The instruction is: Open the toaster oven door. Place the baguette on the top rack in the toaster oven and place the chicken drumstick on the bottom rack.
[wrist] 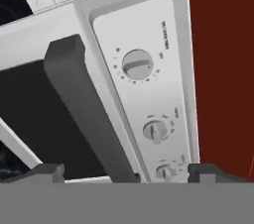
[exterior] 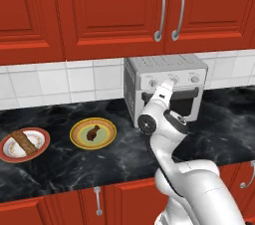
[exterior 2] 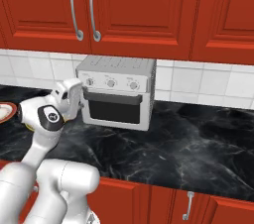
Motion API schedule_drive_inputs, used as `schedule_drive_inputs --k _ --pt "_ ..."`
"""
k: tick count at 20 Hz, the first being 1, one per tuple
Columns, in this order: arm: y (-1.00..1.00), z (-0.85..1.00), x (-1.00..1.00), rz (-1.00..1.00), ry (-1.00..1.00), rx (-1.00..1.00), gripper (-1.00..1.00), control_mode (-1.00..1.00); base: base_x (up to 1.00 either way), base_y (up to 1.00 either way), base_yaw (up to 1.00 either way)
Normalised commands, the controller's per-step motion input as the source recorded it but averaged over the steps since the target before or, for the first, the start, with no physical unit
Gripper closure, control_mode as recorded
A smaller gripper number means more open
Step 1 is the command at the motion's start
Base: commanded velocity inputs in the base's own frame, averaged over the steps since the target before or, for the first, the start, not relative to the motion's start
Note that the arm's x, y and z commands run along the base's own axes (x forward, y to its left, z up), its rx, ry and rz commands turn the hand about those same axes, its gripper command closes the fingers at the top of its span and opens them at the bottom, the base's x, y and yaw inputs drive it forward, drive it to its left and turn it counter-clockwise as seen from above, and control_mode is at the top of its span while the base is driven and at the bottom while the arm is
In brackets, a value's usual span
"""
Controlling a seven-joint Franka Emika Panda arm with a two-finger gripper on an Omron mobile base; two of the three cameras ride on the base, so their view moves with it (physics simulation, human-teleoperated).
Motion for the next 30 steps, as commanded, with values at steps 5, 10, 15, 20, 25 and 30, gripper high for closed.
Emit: schedule_drive_inputs --k 5,10,15,20,25,30 --pt "0.00 -0.22 0.39 0.00 0.05 -0.01 -1.00 -1.00 0.00 0.00 0.00" --pt "0.00 -0.16 0.43 0.00 0.00 0.00 -1.00 -1.00 0.00 0.00 0.00" --pt "0.00 -0.45 0.22 0.00 0.00 0.00 -1.00 -1.00 0.00 0.00 0.00" --pt "0.00 -0.21 0.26 0.00 0.00 0.00 -1.00 -1.00 0.00 0.00 0.00" --pt "0.00 -0.13 0.24 0.00 0.00 0.00 -1.00 -1.00 0.00 0.00 0.00" --pt "0.01 -0.23 0.28 0.00 0.05 0.00 1.00 -1.00 0.00 0.00 0.00"
